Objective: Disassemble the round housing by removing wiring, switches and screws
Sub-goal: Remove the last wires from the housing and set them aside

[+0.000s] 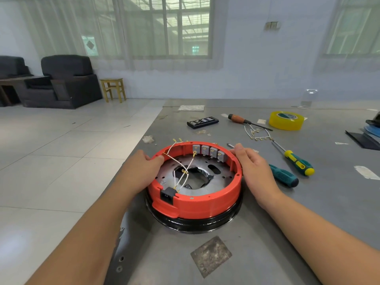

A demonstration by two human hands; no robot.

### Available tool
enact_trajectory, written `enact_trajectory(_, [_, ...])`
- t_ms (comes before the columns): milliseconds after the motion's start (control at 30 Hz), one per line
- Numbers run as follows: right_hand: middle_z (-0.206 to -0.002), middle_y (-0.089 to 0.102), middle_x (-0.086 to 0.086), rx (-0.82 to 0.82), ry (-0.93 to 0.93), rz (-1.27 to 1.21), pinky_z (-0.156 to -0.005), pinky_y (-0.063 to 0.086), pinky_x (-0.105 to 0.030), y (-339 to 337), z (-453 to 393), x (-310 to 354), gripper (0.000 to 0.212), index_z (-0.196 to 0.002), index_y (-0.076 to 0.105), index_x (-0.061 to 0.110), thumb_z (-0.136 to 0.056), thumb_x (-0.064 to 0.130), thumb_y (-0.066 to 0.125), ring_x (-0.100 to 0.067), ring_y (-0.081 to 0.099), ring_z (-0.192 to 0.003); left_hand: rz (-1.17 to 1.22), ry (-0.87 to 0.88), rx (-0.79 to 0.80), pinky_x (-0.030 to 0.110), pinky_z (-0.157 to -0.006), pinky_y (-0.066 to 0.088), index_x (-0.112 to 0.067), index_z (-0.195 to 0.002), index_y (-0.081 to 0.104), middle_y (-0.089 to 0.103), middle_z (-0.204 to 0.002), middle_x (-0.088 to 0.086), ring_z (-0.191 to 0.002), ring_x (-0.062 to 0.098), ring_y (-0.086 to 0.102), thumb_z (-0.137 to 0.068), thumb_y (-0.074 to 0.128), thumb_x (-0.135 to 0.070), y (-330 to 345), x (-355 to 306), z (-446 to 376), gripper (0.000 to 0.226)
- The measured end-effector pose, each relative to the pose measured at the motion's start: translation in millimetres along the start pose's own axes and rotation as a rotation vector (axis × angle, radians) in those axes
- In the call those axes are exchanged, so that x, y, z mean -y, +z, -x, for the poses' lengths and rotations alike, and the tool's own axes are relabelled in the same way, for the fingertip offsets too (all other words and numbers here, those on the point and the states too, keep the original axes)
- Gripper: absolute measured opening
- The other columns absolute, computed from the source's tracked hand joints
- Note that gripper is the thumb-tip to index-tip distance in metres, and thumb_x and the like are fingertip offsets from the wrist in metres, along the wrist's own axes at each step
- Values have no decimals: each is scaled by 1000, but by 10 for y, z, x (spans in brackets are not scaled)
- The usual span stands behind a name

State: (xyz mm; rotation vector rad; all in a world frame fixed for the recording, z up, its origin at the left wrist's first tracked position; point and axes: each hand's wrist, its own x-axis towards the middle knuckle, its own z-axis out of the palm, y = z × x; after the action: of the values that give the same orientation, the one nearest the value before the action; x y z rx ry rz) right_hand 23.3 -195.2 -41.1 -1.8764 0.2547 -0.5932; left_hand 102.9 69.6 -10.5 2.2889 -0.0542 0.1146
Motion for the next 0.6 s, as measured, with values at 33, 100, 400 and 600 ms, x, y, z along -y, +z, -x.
enact_trajectory(33, [-98, 74, 1, 38, -4, -26, -73, 47, -16, -2, 4, 3, 52, -103, 73, 24, -97, 66, 44, -7, 67, -88, -24, 63, -15, 30, -63, 39, -19, -92, 56, 61, -91, -4, -75, 12, 55, -94, 66, -35, -10, -32, -30, 19])
enact_trajectory(100, [-109, 72, 2, 126, -23, -34, -75, 43, -4, 0, 23, 22, 47, -110, 73, 24, -99, 61, 47, -5, 64, -100, -83, 251, 16, 22, -71, 43, -28, -114, 63, 59, -113, -10, -91, 9, 61, -91, 70, -25, -24, -110, -74, 24])
enact_trajectory(400, [-113, 56, 51, 249, -66, 65, -79, 32, 9, 9, 18, 14, 39, -139, 55, 48, -102, 35, 56, 31, 45, -109, -195, 259, 101, 30, -89, 41, -27, -135, 64, 66, -129, -3, -109, 18, 58, -98, 59, -32, -47, -335, -335, 37])
enact_trajectory(600, [-133, 56, 32, 232, -65, 83, -86, 32, 4, 14, 18, 16, 44, -145, 52, 43, -102, 35, 55, 23, 46, -116, -336, 233, 285, 37, -79, 44, -13, -86, 63, 64, -101, 15, -92, 30, 55, -102, 49, -35, -56, -615, -464, 31])
